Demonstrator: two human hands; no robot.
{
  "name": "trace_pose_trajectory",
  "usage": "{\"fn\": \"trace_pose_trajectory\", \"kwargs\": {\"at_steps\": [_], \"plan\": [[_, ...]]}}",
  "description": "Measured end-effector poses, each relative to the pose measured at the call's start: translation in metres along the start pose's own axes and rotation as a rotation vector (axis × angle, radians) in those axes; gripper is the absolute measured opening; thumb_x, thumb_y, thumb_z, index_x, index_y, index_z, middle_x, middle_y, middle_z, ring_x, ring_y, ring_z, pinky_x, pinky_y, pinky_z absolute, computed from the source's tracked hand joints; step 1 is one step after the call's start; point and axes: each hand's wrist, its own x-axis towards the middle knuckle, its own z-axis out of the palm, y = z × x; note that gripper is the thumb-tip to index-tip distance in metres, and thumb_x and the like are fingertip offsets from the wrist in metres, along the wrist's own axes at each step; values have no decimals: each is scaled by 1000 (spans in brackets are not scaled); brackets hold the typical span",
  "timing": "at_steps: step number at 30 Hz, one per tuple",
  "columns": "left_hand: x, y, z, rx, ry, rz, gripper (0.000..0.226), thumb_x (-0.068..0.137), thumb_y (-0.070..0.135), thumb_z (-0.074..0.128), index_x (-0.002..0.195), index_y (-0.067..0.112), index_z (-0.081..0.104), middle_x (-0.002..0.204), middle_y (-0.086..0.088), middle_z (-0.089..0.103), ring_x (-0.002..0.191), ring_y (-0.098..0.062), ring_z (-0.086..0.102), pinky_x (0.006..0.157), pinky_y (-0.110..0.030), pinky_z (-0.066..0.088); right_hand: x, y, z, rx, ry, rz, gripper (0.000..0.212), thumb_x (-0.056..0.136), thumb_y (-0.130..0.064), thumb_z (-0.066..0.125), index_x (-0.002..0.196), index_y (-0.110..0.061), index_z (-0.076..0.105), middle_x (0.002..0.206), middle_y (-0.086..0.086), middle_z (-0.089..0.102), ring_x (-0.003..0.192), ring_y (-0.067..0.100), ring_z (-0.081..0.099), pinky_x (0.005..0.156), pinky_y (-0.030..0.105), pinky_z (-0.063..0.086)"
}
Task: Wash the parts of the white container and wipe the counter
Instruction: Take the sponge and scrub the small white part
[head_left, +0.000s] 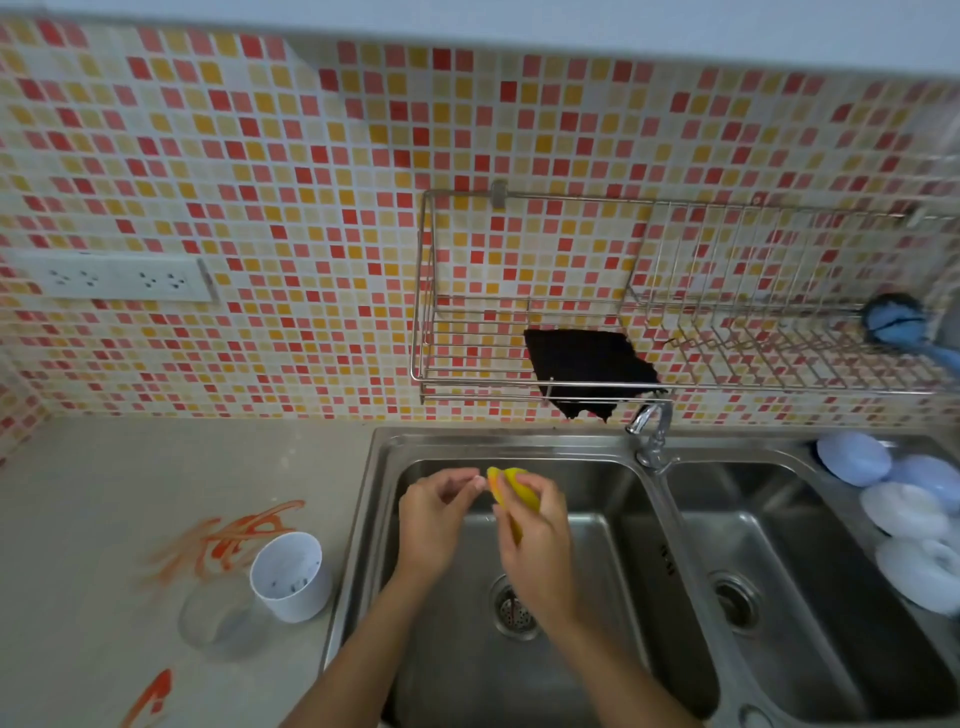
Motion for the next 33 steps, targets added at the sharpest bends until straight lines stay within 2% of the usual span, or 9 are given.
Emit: {"fn": "trace_pose_trajectory", "kwargs": {"at_steps": [3, 8, 11, 15, 19, 23, 26, 29, 33], "plan": [[3, -5, -1, 6, -6, -14, 14, 85, 17, 73, 98, 15, 75, 88, 7, 76, 82, -3, 70, 82, -30, 58, 0, 3, 1, 3, 36, 69, 51, 84, -7, 71, 130, -26, 60, 116, 2, 53, 109, 17, 55, 100, 11, 36], [10, -7, -1, -15, -43, 0, 15, 86, 17, 72, 99, 11, 75, 87, 6, 75, 82, -3, 70, 79, -21, 56, -1, 4, 3, -44, 15, 38, 51, 82, -8, 74, 130, -23, 62, 118, 2, 52, 111, 14, 52, 99, 21, 43], [12, -12, 0, -12, -63, 9, 15, 85, 17, 72, 99, 11, 74, 86, 5, 76, 81, -4, 70, 78, -23, 56, 6, 15, -2, -92, 24, 72, 49, 79, -11, 78, 124, -25, 66, 116, 0, 53, 108, 15, 52, 93, 26, 48], [17, -14, -2, -59, -63, -16, 13, 85, 16, 73, 98, 15, 74, 86, 5, 76, 82, -7, 71, 78, -24, 55, 19, 19, -5, -196, -22, -45, 35, 82, -18, 76, 116, -24, 70, 114, -2, 57, 103, 14, 52, 84, 27, 53], [12, -13, 6, -9, -110, 12, 14, 86, 20, 72, 99, 18, 72, 86, 8, 74, 84, -3, 69, 76, -17, 52, 33, 34, -16, -245, -79, -121, 36, 79, -11, 76, 113, -21, 70, 110, 0, 59, 99, 17, 52, 82, 29, 52], [14, -19, 1, 218, -181, 161, 25, 80, 27, 77, 104, 27, 72, 89, 17, 70, 91, 0, 59, 79, -7, 43, 40, 40, -24, -323, -159, -261, 35, 78, -11, 76, 112, -18, 69, 109, 3, 61, 96, 22, 55, 81, 31, 53], [16, -17, -3, 307, -170, 241, 29, 78, 24, 78, 107, 24, 74, 87, 18, 69, 91, -3, 55, 78, -2, 37, 49, 43, -27, -359, -192, -288, 34, 77, -11, 77, 110, -17, 70, 111, 3, 61, 98, 23, 56, 81, 34, 53], [17, -15, 0, 242, -152, 179, 23, 81, 21, 76, 104, 21, 75, 89, 14, 70, 90, 1, 60, 77, -4, 42, 49, 44, -25, -349, -213, -266, 36, 76, -10, 77, 111, -17, 69, 111, 4, 60, 99, 23, 55, 82, 33, 53], [20, -19, 3, 164, -125, 104, 17, 83, 19, 75, 99, 21, 76, 90, 12, 73, 87, -1, 66, 79, -19, 53, 45, 42, -20, -314, -180, -218, 41, 76, -6, 76, 114, -18, 68, 110, 4, 60, 97, 23, 54, 80, 33, 54]]}}
